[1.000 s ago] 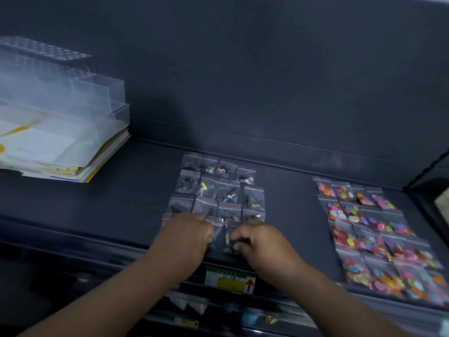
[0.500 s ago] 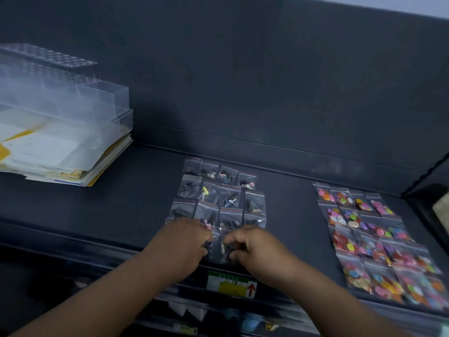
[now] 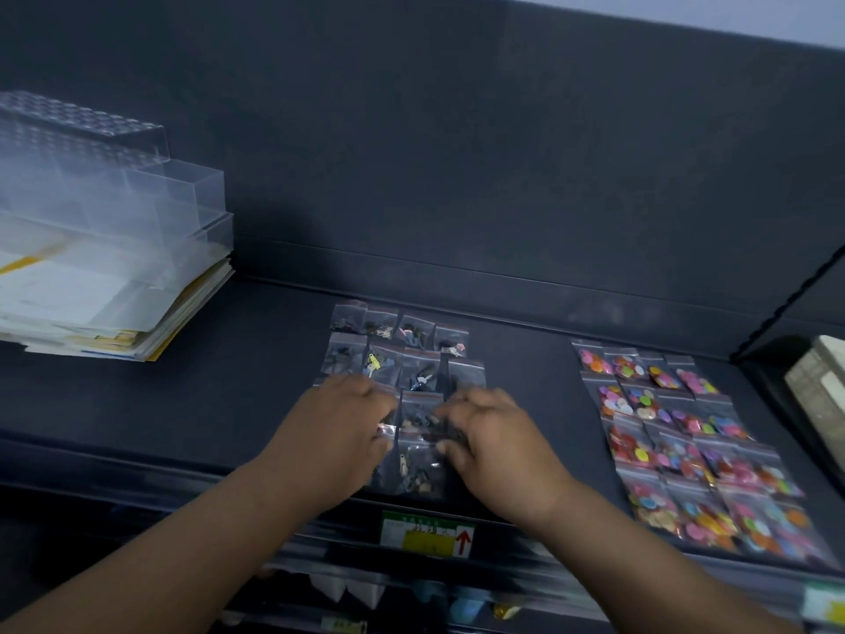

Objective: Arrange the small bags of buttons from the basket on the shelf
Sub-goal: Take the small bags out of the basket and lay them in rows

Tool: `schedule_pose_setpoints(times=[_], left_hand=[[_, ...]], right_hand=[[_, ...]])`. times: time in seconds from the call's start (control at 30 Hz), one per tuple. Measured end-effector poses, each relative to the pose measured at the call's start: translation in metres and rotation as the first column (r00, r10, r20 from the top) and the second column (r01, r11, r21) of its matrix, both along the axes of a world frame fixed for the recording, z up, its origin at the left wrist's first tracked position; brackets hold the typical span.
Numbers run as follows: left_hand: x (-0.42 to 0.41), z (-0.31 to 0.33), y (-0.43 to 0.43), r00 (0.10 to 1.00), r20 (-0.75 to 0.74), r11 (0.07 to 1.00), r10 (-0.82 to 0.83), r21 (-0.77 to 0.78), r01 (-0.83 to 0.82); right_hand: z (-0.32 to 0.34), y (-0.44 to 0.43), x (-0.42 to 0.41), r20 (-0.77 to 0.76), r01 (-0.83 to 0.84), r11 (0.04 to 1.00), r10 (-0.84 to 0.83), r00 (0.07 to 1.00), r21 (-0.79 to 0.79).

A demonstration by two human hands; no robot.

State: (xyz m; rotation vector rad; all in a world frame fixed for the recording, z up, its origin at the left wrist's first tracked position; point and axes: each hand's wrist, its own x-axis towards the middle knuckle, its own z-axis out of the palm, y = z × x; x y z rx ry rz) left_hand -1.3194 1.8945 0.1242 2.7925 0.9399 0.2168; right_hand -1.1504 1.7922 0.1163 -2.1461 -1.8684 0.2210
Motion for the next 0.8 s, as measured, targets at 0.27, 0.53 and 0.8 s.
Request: schedule_pose_setpoints(times=[0.27,0.53,0.8], left_hand=[[0.044,0.014,-0.012,0.993,-0.022,0.978,-0.113,0.176,0.115],[0.144,0.037,-0.064,0.963,0.047,0.955,-0.267,0.147,0.257],[0.298,0.054,-0.158,0.909,0.135,0.916,-0.395,0.132,0.378]], right_hand=[[0.016,-0.039,0.043,0.239,0.120,0.992,-0.123,0.963,0.026],[0.048,-0.115,0.125,0.219,0.335,0.936,-0.350,0.911,0.105],[0.060,-0.206,0.261,0.215,0.381,0.917,-0.397,0.892,0.113]])
